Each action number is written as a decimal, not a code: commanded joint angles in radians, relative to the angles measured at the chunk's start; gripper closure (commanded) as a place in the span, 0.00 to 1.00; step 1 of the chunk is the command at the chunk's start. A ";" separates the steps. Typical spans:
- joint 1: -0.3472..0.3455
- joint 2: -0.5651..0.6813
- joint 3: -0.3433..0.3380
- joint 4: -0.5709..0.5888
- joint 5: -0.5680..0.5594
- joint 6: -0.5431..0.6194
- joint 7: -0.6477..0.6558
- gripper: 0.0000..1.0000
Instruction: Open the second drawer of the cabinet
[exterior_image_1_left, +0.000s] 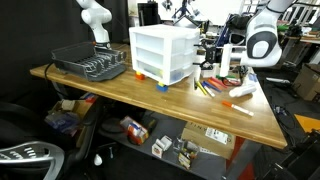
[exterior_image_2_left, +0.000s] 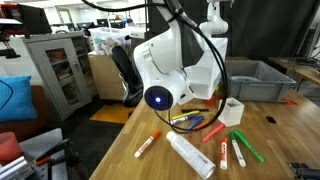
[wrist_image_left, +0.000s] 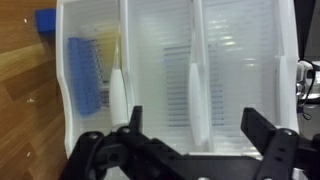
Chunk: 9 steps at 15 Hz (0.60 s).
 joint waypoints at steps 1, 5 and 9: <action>-0.009 0.005 -0.002 -0.001 0.013 -0.011 -0.034 0.00; -0.009 0.006 0.001 0.005 0.010 -0.020 -0.038 0.00; -0.013 0.018 0.014 0.014 0.015 -0.069 -0.026 0.00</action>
